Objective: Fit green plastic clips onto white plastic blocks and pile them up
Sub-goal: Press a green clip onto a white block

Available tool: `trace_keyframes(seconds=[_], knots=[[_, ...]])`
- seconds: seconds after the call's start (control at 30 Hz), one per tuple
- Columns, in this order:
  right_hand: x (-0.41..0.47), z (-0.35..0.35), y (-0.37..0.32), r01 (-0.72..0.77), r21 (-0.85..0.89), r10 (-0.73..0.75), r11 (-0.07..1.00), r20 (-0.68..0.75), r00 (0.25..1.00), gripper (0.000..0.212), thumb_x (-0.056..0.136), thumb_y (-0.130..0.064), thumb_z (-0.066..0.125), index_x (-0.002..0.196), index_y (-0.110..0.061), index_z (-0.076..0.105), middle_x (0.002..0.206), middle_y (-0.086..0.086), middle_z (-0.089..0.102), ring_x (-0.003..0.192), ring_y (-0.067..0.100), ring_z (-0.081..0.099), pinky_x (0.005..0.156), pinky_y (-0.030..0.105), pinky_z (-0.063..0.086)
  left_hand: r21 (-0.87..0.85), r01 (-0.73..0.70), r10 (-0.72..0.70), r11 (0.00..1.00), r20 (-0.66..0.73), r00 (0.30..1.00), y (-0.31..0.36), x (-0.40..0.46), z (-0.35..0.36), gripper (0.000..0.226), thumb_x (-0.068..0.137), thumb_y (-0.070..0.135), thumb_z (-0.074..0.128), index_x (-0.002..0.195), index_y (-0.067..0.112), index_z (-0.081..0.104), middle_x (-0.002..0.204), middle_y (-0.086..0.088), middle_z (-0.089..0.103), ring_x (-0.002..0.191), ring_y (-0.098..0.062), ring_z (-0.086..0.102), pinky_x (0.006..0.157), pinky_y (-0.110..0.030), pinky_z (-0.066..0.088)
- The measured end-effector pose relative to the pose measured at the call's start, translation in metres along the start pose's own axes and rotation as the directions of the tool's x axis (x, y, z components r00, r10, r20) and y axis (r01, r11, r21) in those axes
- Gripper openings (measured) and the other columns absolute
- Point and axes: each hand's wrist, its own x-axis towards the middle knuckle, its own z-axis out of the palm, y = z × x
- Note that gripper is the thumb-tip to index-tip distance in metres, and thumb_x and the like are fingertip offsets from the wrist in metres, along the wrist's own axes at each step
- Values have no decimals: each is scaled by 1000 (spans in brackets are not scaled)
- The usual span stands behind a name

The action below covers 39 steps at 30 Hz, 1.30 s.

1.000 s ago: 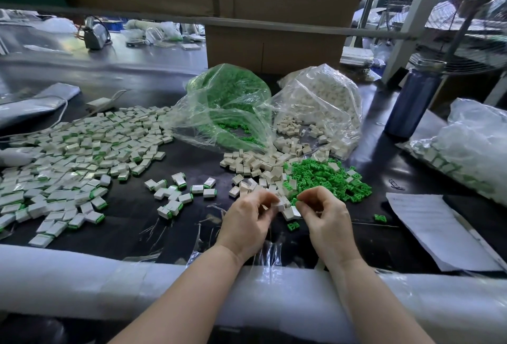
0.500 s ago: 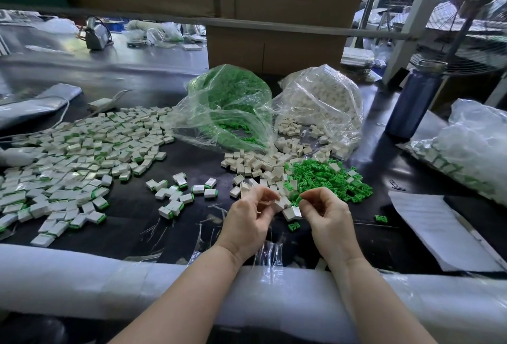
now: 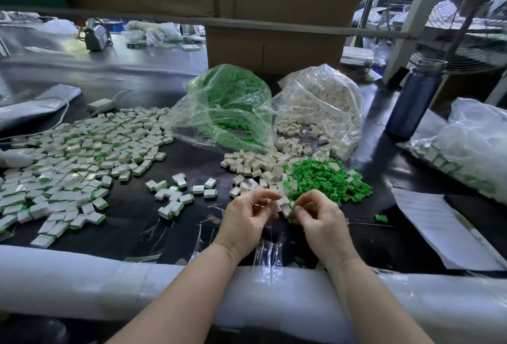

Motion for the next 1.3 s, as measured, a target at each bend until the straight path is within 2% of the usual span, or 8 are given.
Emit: trace_keyframes(seconds=[0.1, 0.23, 0.47, 0.77, 0.9, 1.1, 1.2, 1.3], knots=[[0, -2, -3, 61, 114, -59, 992, -13, 998, 26, 83, 0, 64, 70, -23, 60, 67, -6, 62, 62, -1, 55, 61, 10, 44, -145, 70, -67, 987, 27, 997, 2, 0, 0, 19, 87, -1, 58, 87, 17, 59, 82, -6, 65, 72, -14, 69, 68, -26, 58], [-2, -4, -7, 37, 284, -58, 958, 66, 996, 23, 80, 6, 65, 72, -15, 65, 68, -3, 64, 62, 0, 58, 61, 12, 47, -210, 88, -84, 974, 31, 996, 4, 1, -2, 18, 88, -3, 56, 88, 15, 60, 80, -5, 64, 71, -11, 68, 66, -22, 57], [-2, -4, -7, 52, 268, -78, 962, 87, 993, 10, 78, 2, 69, 77, -8, 69, 71, 3, 69, 65, 6, 63, 64, 17, 51, -174, 116, -103, 978, 85, 991, 4, 0, -2, 10, 88, -1, 56, 90, 8, 61, 79, -10, 66, 66, -10, 66, 66, -20, 55], [-2, -3, -6, 20, 277, -54, 961, 113, 992, 20, 80, 4, 66, 74, -16, 66, 66, -2, 67, 62, 6, 61, 59, 18, 51, -149, 110, -93, 983, 119, 989, 6, -1, -1, 10, 88, -1, 57, 89, 7, 62, 76, -7, 66, 62, -7, 64, 63, -16, 54], [-2, -4, -5, 0, 266, -36, 964, 131, 991, 21, 80, 4, 66, 77, -16, 59, 67, 8, 65, 61, 12, 58, 59, 24, 50, -98, 102, -88, 990, 140, 986, 6, 0, -1, 12, 87, -1, 59, 88, 8, 68, 81, -3, 67, 65, -1, 63, 66, -13, 51], [-3, -4, -6, -20, 208, -20, 978, 187, 982, 23, 78, 5, 67, 75, -15, 56, 66, 6, 62, 57, 7, 54, 56, 15, 46, 27, 76, -79, 997, 148, 986, 2, 0, 1, 13, 87, -1, 59, 83, 8, 69, 78, -2, 64, 71, -10, 58, 78, -24, 51], [-3, -4, -6, -25, 211, -16, 977, 193, 981, 24, 77, 6, 68, 74, -14, 56, 66, 9, 62, 58, 9, 54, 57, 16, 46, 66, 65, -75, 996, 154, 985, 0, 0, 1, 17, 86, 0, 60, 80, 13, 69, 71, 6, 63, 65, -5, 57, 74, -21, 50], [-3, -5, -7, -21, 237, -23, 971, 179, 984, 24, 75, 7, 68, 72, -14, 56, 62, 2, 60, 53, 3, 52, 54, 15, 44, 44, 64, -70, 997, 158, 985, 1, 0, 0, 17, 86, 0, 60, 80, 14, 69, 75, 2, 65, 67, -5, 59, 74, -19, 52]])
